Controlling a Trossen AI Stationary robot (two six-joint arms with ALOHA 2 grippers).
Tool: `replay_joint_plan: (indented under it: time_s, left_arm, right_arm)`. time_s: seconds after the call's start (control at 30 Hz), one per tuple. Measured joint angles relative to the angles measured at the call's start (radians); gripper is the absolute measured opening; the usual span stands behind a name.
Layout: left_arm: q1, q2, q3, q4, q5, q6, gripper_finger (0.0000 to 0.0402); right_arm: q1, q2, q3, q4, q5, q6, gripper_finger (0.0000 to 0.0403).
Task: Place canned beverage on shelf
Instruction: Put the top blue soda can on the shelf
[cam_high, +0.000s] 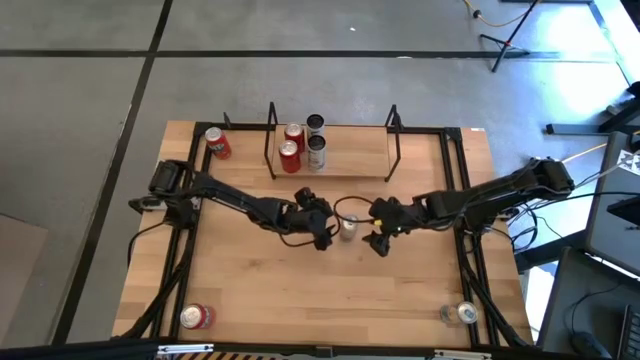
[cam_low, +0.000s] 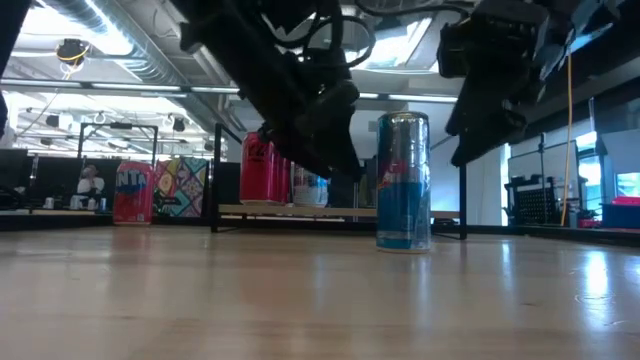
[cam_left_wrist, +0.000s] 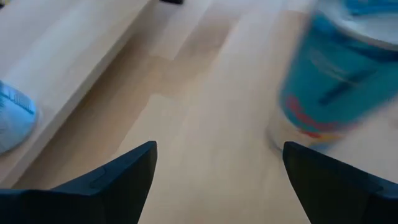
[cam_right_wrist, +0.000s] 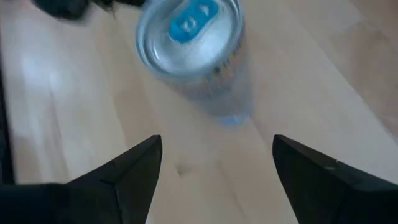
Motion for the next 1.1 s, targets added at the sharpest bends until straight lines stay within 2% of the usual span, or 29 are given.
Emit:
replay_joint_plan:
  time_s: [0.1, 0.2, 0.33, 0.5, 0.73, 0.9, 1.1]
  left_arm:
    - [0.026, -0.001, 0.000, 0.022, -0.001, -0.021, 0.0345]
    - [0.040, -0.001, 0.001, 0.038, 0.004, -0.020, 0.0345]
    - [0.041, -0.001, 0.001, 0.069, 0.060, -0.020, 0.0345]
    - [0.021, -0.001, 0.001, 0.067, 0.109, 0.004, 0.0345]
    - [0.004, -0.018, 0.001, 0.055, 0.100, 0.081, 0.0345]
    - [0.006, -0.100, 0.001, -0.003, 0.070, 0.111, 0.0345]
    - [-0.005, -0.231, 0.001, -0.144, 0.067, 0.103, 0.0345]
  right_arm:
    - [0.000, 0.002, -0.031, 0.075, 0.018, 0.007, 0.0294]
    - [-0.001, 0.007, -0.035, 0.094, 0.107, 0.006, 0.0294]
    - [-0.010, 0.008, -0.036, 0.092, 0.143, 0.003, 0.0294]
    - [-0.009, 0.008, -0.036, 0.074, 0.142, -0.030, 0.0294]
    - [-0.009, 0.008, -0.036, 0.026, 0.108, -0.031, 0.0294]
    - [-0.008, -0.005, -0.016, -0.042, 0.044, -0.104, 0.0294]
    - [-0.006, -0.098, 0.092, -0.064, 0.022, -0.109, 0.0294]
